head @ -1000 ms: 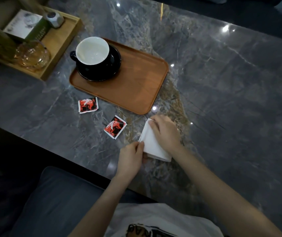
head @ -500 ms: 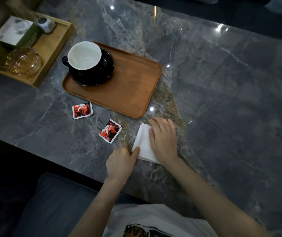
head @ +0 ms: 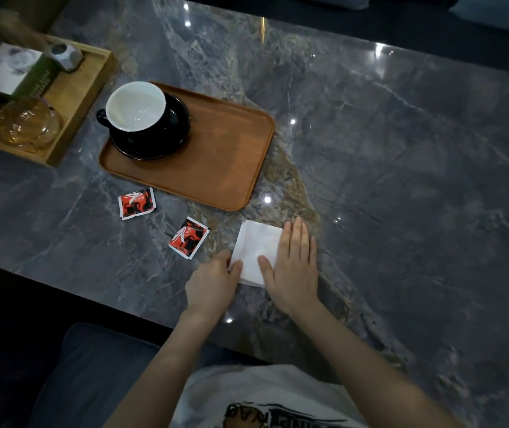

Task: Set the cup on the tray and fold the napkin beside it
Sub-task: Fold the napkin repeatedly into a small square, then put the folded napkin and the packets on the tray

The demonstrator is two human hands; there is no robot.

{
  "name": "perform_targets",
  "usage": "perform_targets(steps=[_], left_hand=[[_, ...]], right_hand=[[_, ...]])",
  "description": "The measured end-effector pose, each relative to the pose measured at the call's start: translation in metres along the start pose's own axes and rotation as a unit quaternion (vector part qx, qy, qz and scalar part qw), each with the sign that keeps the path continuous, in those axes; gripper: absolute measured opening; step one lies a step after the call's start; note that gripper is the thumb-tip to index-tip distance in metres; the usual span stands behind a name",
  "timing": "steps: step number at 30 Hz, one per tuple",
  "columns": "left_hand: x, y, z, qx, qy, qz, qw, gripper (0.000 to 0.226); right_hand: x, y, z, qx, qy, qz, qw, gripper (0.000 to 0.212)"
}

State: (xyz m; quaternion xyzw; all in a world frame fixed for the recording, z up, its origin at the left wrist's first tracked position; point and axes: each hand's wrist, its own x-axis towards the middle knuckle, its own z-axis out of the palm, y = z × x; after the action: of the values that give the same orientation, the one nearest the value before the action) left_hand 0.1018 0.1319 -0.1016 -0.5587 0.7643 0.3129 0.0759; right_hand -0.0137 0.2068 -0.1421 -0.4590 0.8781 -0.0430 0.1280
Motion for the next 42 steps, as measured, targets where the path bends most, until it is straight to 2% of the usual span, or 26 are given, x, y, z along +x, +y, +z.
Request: perform_targets(steps=[3,6,8,12,15,17,21,22,24,27,29,32,35,37,38,42], left_hand=[[0.002,-0.002,0.001,0.005,-0.019,0.003,1.0,0.03],[0.004,-0.002,0.0,-0.001,-0.022,0.012,1.0,0.03],[0.004,-0.003,0.0,-0.002,-0.016,0.02,1.0,0.03],[-0.002,-0.006,0.0,0.007,0.003,0.064,0.998,0.029],[-0.002,-0.009,0.001,0.012,0.007,0.093,0.996,0.028],[-0.002,-0.011,0.001,0.016,-0.007,0.103,0.995,0.028],[0.002,-0.015,-0.005,0.036,-0.052,0.141,0.988,0.027],[0.004,-0.015,-0.006,0.04,-0.065,0.146,0.986,0.029],[0.008,-0.017,-0.01,0.046,-0.102,0.147,0.983,0.031],[0.018,-0.015,-0.022,0.055,-0.175,0.135,0.974,0.033],[0.03,-0.013,-0.033,0.038,-0.254,0.101,0.961,0.035],[0.049,-0.011,-0.057,-0.019,-0.359,0.039,0.932,0.03],[0.07,-0.007,-0.093,-0.106,-0.368,0.02,0.924,0.021],[0.083,-0.005,-0.116,-0.19,-0.378,0.014,0.906,0.013],[0.089,-0.005,-0.127,-0.234,-0.381,0.011,0.894,0.016],[0.114,-0.01,-0.155,-0.435,-0.39,-0.015,0.811,0.02]], right_hand=[[-0.002,0.004,0.0,0.019,0.013,0.014,1.0,0.073],[-0.008,0.01,-0.005,0.05,0.043,0.098,0.993,0.078],[-0.016,0.013,-0.006,0.067,0.017,0.124,0.99,0.084],[-0.021,0.011,-0.008,0.131,-0.016,0.107,0.986,0.086],[-0.016,0.008,-0.017,0.23,-0.018,0.135,0.964,0.083],[-0.013,0.006,-0.022,0.344,-0.006,0.161,0.925,0.073],[-0.006,-0.008,-0.042,0.574,-0.009,0.202,0.794,0.043],[-0.003,-0.011,-0.047,0.605,-0.011,0.221,0.765,0.043],[0.004,-0.014,-0.059,0.616,-0.021,0.275,0.738,0.041],[0.013,-0.016,-0.076,0.548,-0.099,0.312,0.77,0.03],[0.018,-0.019,-0.084,0.544,-0.143,0.313,0.766,0.025],[0.024,-0.029,-0.095,0.544,-0.163,0.293,0.769,0.023],[0.037,-0.044,-0.111,0.531,-0.148,0.256,0.794,0.02],[0.046,-0.058,-0.124,0.55,-0.135,0.237,0.789,0.017],[0.051,-0.064,-0.128,0.567,-0.131,0.227,0.781,0.016],[0.075,-0.086,-0.14,0.623,-0.125,0.217,0.741,0.007]])
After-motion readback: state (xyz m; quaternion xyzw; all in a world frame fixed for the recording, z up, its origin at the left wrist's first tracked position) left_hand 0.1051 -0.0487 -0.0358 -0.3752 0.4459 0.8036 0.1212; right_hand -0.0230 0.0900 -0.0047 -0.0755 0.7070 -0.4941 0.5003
